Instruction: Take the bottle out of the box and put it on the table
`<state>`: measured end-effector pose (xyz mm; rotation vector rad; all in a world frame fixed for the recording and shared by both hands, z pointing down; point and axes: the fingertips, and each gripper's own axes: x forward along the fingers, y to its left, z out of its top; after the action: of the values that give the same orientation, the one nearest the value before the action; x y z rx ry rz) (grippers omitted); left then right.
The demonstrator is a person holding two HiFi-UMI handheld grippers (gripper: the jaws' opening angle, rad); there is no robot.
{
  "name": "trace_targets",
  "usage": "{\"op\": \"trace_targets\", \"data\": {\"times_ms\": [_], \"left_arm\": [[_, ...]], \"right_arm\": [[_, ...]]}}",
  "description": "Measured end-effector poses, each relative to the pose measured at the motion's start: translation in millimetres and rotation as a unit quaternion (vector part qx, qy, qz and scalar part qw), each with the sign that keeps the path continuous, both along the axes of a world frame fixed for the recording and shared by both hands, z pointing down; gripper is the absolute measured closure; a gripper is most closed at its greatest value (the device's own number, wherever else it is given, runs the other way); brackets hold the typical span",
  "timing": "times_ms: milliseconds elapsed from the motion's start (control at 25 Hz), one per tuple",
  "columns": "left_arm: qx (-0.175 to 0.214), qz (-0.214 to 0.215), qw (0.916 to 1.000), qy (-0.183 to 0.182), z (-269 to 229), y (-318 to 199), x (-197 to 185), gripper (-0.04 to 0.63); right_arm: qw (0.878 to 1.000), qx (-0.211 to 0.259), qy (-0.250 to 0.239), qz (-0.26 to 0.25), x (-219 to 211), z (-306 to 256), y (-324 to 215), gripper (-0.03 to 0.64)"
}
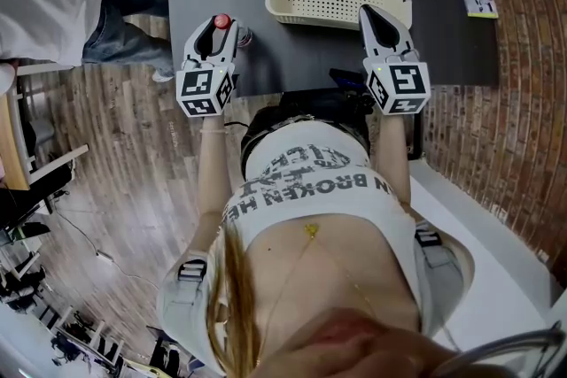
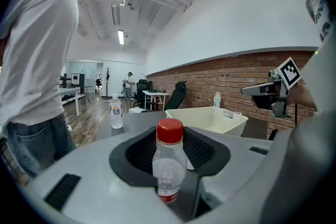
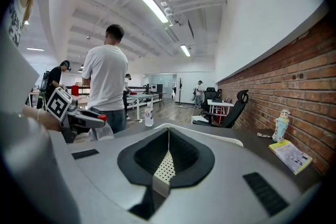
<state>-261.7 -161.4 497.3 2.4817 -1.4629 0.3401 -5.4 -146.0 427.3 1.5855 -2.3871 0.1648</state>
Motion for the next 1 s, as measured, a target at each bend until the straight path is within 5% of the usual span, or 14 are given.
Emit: {"op": "trace_targets", "data": {"times_ms": [760, 1000], "left_arm": [[0.002, 0.023, 0.9997, 0.009, -3.4, 3.9, 3.2, 0.428], [0.031, -0.003, 0.9995, 0.010, -25.1, 10.4, 1.7, 0.428]], "right_arm": [[1.000, 0.000, -0.004, -0.006, 11.7, 0.5, 6.2, 0.607], [1.000, -0.001, -0.005, -0.018, 19.2, 2.2, 5.1, 0.607]]}}
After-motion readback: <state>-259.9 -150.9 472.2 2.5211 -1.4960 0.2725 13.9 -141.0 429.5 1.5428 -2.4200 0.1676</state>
